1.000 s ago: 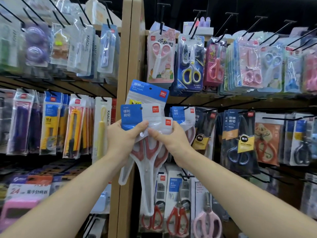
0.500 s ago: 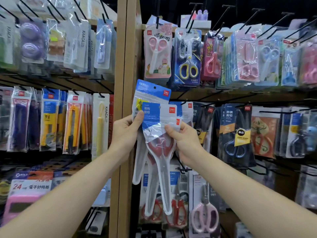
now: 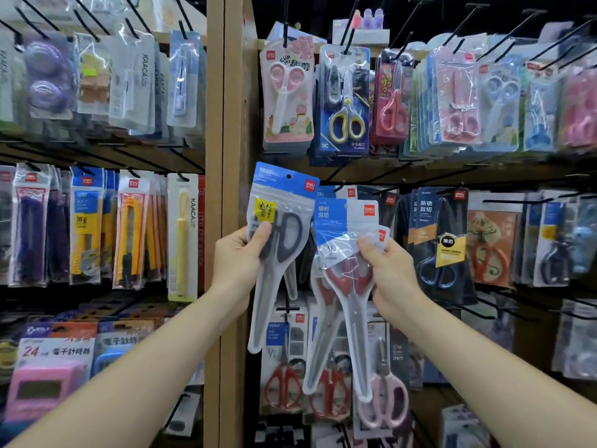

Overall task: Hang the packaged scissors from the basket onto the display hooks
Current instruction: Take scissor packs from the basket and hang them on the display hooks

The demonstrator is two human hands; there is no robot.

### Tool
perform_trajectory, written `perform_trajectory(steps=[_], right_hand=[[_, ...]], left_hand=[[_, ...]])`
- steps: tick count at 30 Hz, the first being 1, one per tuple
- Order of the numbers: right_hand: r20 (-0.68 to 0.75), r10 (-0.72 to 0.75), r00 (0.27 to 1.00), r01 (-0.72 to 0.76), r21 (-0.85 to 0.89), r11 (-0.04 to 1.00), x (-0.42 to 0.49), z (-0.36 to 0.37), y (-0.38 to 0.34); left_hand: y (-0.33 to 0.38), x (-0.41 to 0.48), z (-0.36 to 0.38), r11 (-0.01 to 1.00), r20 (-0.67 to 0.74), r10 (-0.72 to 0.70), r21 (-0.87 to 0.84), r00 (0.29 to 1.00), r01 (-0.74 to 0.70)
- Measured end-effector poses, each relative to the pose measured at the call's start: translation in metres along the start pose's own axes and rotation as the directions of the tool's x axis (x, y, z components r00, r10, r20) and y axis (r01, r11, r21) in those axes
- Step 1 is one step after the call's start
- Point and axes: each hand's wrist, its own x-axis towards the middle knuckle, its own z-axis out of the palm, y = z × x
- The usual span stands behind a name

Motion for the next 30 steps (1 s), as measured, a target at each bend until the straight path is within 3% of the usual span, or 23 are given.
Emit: perform_trajectory(steps=[3, 10, 13, 19, 25, 30], right_hand=[[0.036, -0.041, 0.999, 0.042, -0.027, 0.999, -0.006, -0.002, 0.002], [0.069, -0.016, 0.997, 0.02, -0.063, 0.998, -0.015, -0.007, 0.009], [0.061, 0.034, 0.998, -0.031, -0.051, 0.998, -0.022, -0.008, 0.013], [0.076, 0.03, 0.997, -0.026, -0.05, 0.998, -0.023, -0.011, 0.015], [0.064, 0.024, 0.998, -0.019, -0.073, 0.997, -0.009, -0.007, 0.0], [0.004, 0.02, 1.0, -0.019, -0.114, 0.993, 0.002, -0.02, -0.01]], left_hand=[[-0.006, -0.011, 0.012, 0.997, 0.019, -0.062, 0.044, 0.998, 0.061], [-0.014, -0.045, 0.046, 0.969, 0.218, -0.246, 0.06, 0.945, 0.239], [-0.022, -0.053, 0.052, 0.973, 0.277, -0.233, 0.066, 0.932, 0.223], [-0.034, -0.054, 0.056, 0.976, 0.208, -0.216, 0.033, 0.954, 0.214], [-0.027, -0.039, 0.073, 0.942, 0.136, -0.319, -0.069, 0.938, 0.33], [-0.023, -0.026, 0.086, 0.931, 0.194, -0.363, 0.037, 0.911, 0.363]])
